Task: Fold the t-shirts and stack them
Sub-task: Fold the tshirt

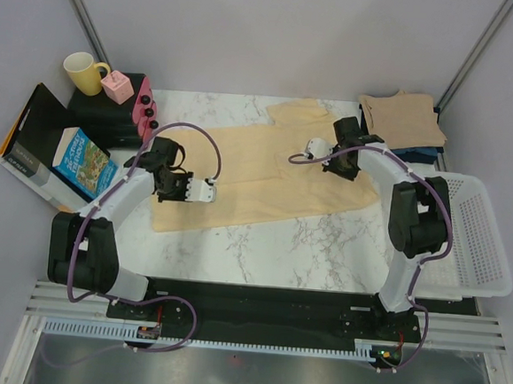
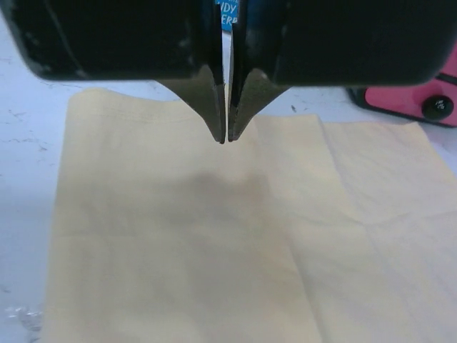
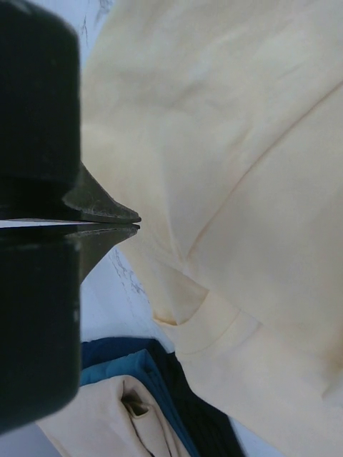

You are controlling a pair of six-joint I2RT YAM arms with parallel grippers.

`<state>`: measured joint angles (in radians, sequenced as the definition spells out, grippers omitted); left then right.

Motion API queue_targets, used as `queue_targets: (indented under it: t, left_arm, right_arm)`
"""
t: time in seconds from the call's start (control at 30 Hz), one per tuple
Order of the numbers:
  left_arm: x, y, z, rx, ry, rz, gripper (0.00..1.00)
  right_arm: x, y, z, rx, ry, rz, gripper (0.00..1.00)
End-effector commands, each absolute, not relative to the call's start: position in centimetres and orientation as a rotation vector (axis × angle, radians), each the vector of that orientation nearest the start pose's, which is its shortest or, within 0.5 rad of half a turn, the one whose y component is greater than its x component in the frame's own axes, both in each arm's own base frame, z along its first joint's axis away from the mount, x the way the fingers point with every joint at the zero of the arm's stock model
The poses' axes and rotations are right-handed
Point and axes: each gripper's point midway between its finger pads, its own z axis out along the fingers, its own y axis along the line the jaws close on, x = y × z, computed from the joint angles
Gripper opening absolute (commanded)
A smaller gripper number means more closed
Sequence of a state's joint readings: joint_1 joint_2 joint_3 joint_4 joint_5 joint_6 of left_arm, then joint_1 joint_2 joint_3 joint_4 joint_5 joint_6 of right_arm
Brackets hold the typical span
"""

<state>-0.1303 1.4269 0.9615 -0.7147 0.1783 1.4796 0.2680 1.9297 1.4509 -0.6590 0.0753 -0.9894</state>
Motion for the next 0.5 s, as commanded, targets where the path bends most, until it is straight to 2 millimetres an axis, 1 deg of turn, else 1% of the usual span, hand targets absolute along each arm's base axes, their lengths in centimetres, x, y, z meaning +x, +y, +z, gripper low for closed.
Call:
queue_targets:
  t: [0.0,0.03,0.07,0.13,0.17,0.23,0.27,0.33,0.37,0.4,0.43,0.47]
  left_arm:
    - [29.6,-4.8,6.7,-2.617,-2.316,0.019,0.11]
    - [29.5,-4.8,6.4,-2.606,-2.313,0.028,0.11]
    - [29.5,-4.8,5.8,-2.574,-2.32,0.055,0.1]
    - [29.9,-5.1,6.0,-2.558,-2.343,0.073,0.06]
    - [29.9,-5.3,5.8,-2.539,-2.353,0.084,0.06]
    - [30.0,-5.8,5.7,-2.537,-2.343,0.09,0.02]
    - [29.9,-6.0,5.7,-2.515,-2.358,0.086,0.02]
    - [30.0,-7.1,6.2,-2.52,-2.372,0.088,0.02]
    - [29.7,-7.6,6.3,-2.476,-2.43,0.123,0.02]
    - [29.6,-8.4,6.4,-2.469,-2.446,0.149,0.02]
    - [29.3,-8.8,6.1,-2.45,-2.457,0.171,0.02]
    - [28.9,-9.1,5.8,-2.397,-2.495,0.198,0.02]
  right_arm:
    - [42.6,7.1,6.3,-1.583,2.272,-0.257,0.0]
    - [42.7,7.1,6.2,-1.581,2.277,-0.255,0.0]
    - [42.7,6.9,5.6,-1.584,2.292,-0.252,0.0]
    - [42.7,6.8,5.1,-1.587,2.304,-0.254,0.0]
    - [42.7,6.6,4.6,-1.59,2.318,-0.258,0.0]
    - [42.7,6.2,4.2,-1.599,2.328,-0.268,0.0]
    - [42.8,6.1,4.2,-1.599,2.33,-0.275,0.0]
    - [42.9,5.9,4.3,-1.577,2.336,-0.269,0.0]
    - [42.9,5.7,4.6,-1.566,2.335,-0.266,0.0]
    - [42.8,5.9,4.6,-1.565,2.334,-0.256,0.0]
    - [42.7,5.7,4.8,-1.556,2.334,-0.254,0.0]
    - [42.4,5.6,4.4,-1.559,2.342,-0.248,0.0]
